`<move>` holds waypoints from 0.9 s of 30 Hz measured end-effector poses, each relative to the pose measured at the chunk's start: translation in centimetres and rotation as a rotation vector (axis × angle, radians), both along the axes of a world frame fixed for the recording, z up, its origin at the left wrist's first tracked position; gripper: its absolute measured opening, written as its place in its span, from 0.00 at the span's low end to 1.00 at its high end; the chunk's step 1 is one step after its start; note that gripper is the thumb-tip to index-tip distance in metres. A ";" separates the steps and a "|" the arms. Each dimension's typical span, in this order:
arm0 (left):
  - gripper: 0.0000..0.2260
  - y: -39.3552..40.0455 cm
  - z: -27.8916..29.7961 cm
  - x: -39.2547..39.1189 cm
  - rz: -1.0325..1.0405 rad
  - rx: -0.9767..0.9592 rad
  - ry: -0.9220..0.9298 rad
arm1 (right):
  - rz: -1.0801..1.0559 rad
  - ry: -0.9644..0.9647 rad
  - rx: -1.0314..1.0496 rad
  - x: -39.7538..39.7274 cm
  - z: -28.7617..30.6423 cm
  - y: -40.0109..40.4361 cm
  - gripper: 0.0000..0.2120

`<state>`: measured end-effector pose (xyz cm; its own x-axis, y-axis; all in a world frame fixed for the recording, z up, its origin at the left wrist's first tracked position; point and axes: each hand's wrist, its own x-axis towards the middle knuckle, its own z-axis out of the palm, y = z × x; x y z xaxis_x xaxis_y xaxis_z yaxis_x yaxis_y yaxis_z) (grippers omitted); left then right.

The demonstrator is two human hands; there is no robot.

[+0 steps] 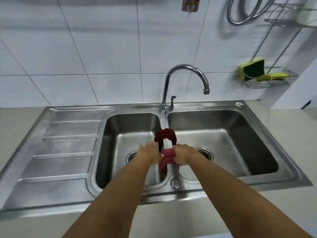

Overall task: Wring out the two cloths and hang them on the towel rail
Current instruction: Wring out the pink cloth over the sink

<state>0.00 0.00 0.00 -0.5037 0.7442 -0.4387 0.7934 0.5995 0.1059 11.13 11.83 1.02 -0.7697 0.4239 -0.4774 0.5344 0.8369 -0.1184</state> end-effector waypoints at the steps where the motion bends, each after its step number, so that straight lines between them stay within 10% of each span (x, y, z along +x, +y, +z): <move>1: 0.31 0.4 -0.3 0.5 -0.005 -0.008 -0.020 | 0.009 -0.015 0.009 0.2 -0.2 0.3 0.19; 20: 0.09 2.7 -2.7 4.0 0.114 0.358 -0.038 | -0.117 0.542 -0.091 4.3 -5.5 1.6 0.12; 27: 0.05 2.2 1.5 3.7 0.294 0.630 -0.066 | -0.269 0.497 -0.193 4.1 -3.9 -0.7 0.48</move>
